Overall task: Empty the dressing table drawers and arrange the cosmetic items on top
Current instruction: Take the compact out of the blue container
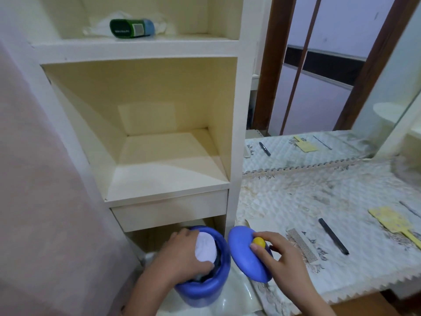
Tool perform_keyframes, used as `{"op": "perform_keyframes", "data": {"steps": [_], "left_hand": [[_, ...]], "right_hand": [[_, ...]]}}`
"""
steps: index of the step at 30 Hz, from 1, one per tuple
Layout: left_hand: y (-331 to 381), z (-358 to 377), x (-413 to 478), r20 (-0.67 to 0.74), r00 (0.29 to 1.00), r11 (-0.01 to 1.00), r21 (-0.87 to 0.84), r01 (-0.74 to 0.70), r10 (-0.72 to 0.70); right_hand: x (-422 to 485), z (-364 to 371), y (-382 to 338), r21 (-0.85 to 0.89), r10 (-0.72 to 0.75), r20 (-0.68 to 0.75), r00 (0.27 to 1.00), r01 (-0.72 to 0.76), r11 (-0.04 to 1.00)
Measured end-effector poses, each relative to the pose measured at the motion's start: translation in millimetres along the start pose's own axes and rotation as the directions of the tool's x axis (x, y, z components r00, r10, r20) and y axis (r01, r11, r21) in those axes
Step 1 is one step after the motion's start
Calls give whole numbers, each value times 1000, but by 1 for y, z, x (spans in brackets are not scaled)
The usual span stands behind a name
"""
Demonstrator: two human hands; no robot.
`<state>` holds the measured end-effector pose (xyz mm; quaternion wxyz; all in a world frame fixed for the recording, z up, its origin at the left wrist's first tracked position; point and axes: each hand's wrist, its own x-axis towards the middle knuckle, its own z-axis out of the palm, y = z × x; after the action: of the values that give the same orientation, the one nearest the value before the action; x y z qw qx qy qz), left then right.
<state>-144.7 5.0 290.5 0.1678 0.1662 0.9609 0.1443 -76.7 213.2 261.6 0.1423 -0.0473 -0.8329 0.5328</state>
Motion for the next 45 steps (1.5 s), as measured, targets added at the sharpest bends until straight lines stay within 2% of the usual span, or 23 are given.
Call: {"op": "perform_keyframes", "data": {"steps": [3,8,12,15,18,21,23,26,28,33,35,36,40,45], "left_hand": [[-17,4,-24,-221,972,974,-225,30,-81],[-42,26,-50,-473,846,897,-442,13,-245],[-48,36,-56,-461,817,878,-465,112,-348],[-51,39,-57,-546,766,921,-358,153,-340],[-61,49,-49,-453,823,919,-343,195,-343],[-63,54,-49,-435,823,904,-377,202,-365],[-56,50,-53,-504,793,895,-431,112,-342],[-44,43,-56,-609,752,915,-404,-19,-253],[-36,40,-54,-655,743,921,-359,-150,-134],[8,55,-43,-682,724,878,-278,-389,105],[31,69,-33,-660,721,825,-276,-493,211],[42,77,-27,-622,750,793,-330,-512,225],[90,100,-2,-387,906,713,-586,-386,172],[155,116,38,-216,959,689,-667,-282,184]], "right_hand": [[3,19,-10,-6,-55,76,996,56,998],[12,68,-15,-147,-199,280,939,247,958],[22,95,-10,-270,-227,327,917,321,908],[23,105,-8,-311,-291,333,897,396,864],[22,106,-8,-349,-317,324,891,424,835],[21,103,-10,-350,-267,360,894,395,850],[19,101,-14,-341,-227,377,898,363,867],[13,92,-13,-296,-162,386,908,288,911],[4,80,-11,-284,-128,322,938,225,932],[-28,25,8,-258,10,48,999,2,966],[-32,0,10,-173,104,-8,995,-103,979],[-32,-13,11,-104,142,-14,990,-143,984],[-27,-62,19,105,251,79,965,-258,960],[-3,-131,56,83,291,333,897,-336,938]]}}
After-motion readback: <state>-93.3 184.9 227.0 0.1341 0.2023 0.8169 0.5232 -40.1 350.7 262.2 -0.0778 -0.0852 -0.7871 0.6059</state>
